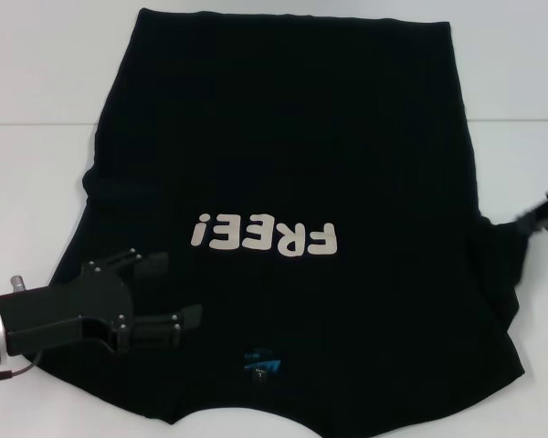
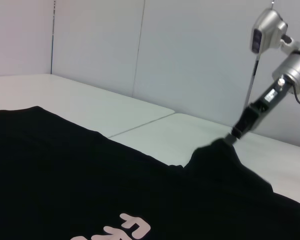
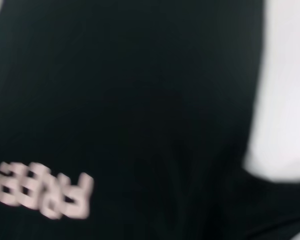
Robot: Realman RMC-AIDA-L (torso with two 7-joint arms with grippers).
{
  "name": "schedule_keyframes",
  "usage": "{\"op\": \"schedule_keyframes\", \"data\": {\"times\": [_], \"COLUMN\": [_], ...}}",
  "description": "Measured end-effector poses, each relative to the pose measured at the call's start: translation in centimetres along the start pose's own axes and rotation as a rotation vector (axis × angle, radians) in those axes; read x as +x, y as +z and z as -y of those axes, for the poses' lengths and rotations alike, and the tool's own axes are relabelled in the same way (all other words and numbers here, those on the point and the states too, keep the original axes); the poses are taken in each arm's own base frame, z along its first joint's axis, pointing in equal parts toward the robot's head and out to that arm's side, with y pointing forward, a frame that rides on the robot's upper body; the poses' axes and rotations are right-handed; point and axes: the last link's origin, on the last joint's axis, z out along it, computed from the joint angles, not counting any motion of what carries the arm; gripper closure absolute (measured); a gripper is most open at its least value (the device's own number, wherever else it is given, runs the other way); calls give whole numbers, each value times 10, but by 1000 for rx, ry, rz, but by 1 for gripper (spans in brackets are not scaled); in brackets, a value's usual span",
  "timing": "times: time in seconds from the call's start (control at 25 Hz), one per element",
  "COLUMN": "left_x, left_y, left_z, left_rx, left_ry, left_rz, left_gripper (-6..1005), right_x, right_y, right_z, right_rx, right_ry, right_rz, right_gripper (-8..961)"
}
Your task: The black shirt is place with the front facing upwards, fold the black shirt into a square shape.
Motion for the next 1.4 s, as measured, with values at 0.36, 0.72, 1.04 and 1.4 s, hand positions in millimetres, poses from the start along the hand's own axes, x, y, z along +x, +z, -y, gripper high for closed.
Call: {"op": "schedule_keyframes", "data": {"times": [0.36, 0.72, 1.04, 1.4], "left_x": [0, -2, -4, 1], "left_y": [0, -4, -4, -12], "left_z": [1, 1, 1, 10], "left_rx": [8, 22, 23, 51], "left_ry": [-3, -14, -22, -244], "left_rz": [-1, -6, -5, -38], "left_gripper": [53, 54, 55, 56], "right_x": [-34, -31, -20, 7], "right_y": [19, 49, 56, 43], "right_z": [-61, -91, -98, -75], "right_rx": [-114, -120, -209, -444], "right_ry": [-181, -260, -290, -303], "right_rz": [8, -72, -53, 159], "right_gripper": [899, 877, 823, 646]}}
